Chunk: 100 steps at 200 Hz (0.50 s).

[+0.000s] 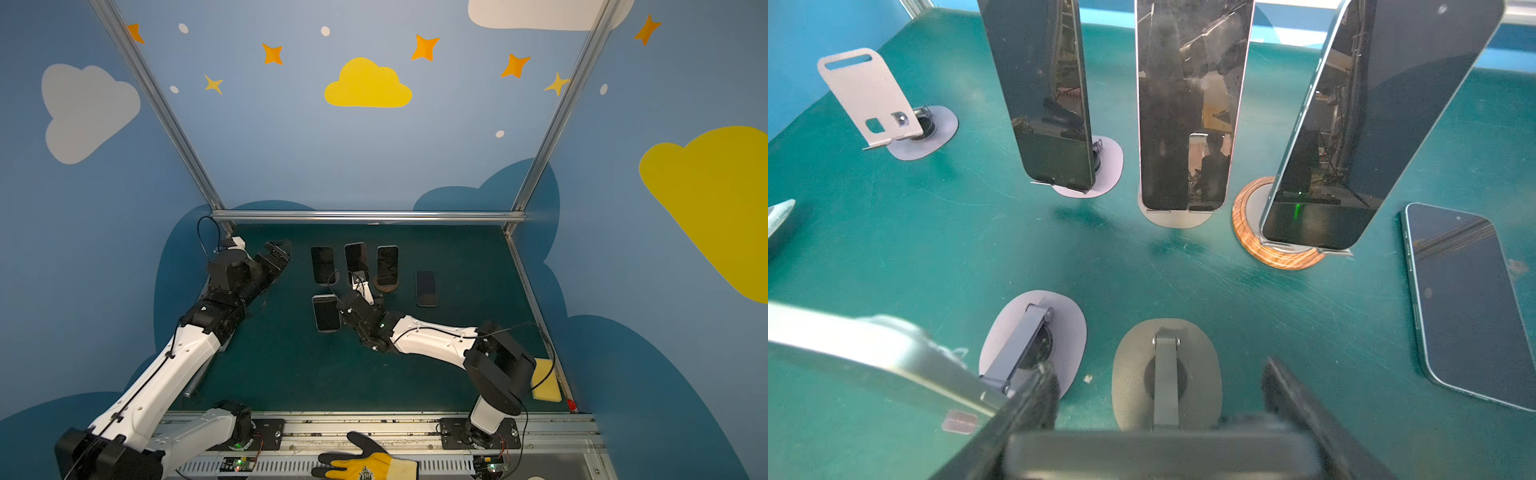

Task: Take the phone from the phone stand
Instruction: 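Lower the right gripper onto the dark phone on the nearest grey stand and close, then lift the dark phone off its stand and carry it toward the light-blue phone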

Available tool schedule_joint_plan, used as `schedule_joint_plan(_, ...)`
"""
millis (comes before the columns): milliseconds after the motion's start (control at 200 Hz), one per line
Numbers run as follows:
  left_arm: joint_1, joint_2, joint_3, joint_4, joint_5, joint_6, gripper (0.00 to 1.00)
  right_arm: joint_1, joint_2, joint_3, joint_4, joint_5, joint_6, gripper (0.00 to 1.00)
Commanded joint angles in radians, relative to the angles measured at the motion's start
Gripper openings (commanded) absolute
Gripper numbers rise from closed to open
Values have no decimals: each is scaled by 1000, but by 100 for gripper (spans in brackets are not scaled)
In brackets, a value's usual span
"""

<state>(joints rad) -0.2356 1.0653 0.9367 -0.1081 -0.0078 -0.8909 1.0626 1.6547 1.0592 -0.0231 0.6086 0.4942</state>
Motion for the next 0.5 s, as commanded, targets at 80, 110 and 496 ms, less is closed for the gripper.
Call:
schedule_joint_plan(80, 3, 12, -5, 18, 11, 10, 100, -1, -32, -25, 32, 4, -24, 71)
schedule_joint_plan(110, 3, 11, -4, 18, 12, 10, 100, 0, -37, -28, 32, 5, -31, 70)
schedule_joint_plan(496, 1, 12, -9, 33, 35, 5, 100, 5, -137, -36, 19, 5, -91, 65)
